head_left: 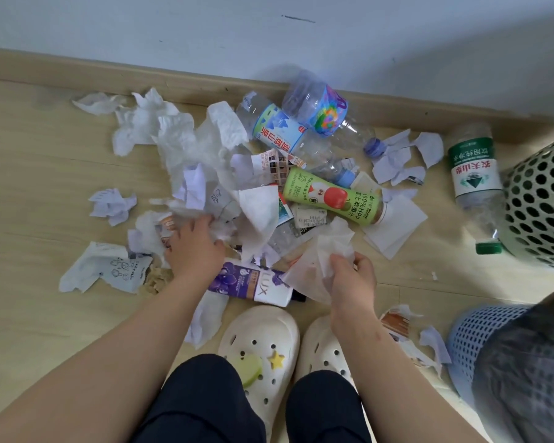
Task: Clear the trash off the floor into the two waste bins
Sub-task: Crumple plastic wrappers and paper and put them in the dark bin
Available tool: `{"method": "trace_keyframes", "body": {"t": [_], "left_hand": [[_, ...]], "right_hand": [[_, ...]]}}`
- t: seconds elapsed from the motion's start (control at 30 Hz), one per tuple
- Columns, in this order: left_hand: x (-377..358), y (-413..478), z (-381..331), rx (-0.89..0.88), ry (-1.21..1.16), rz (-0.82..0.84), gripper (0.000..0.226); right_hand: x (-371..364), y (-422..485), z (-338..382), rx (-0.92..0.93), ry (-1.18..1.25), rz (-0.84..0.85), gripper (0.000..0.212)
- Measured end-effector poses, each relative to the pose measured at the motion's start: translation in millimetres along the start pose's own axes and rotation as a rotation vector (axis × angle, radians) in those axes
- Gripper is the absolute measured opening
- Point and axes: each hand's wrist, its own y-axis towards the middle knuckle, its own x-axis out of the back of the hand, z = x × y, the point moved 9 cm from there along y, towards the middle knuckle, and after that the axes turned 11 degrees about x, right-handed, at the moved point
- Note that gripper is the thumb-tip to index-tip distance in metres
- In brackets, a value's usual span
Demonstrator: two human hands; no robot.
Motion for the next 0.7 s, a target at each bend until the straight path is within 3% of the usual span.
{"method": "trace_keyframes", "body": {"t": [0.13,0.3,0.43,0.57,0.7], "left_hand": [[2.7,-15.8,-32.6,-0.153,-0.269,0.036,0.031],[10.4,-47.4,-62.4,-0.274,-0.435,0.049,0.018],[-3.4,-76.3,-89.3,-0.598,-0.104,0.02,0.056],[-23.8,-63.4,-84.3,-0.556,0.182,0.02,0.069],[3.4,-38.5,-76.0,-0.443,0.02,-0.1,0.061]], "right_hand": [[1.4,1.4,-4.0,-0.01,0.006,-0.013,0.015],[6.8,4.3,-3.2,-0.017,0.039,-0.043,0.014],[10.7,7.4,-4.1,-0.02,0.056,-0.074,0.015],[18.6,10.7,-6.5,-0.019,0.043,-0.119,0.016],[31.0,14.4,-9.8,-0.026,0.045,-0.17,0.019]]}}
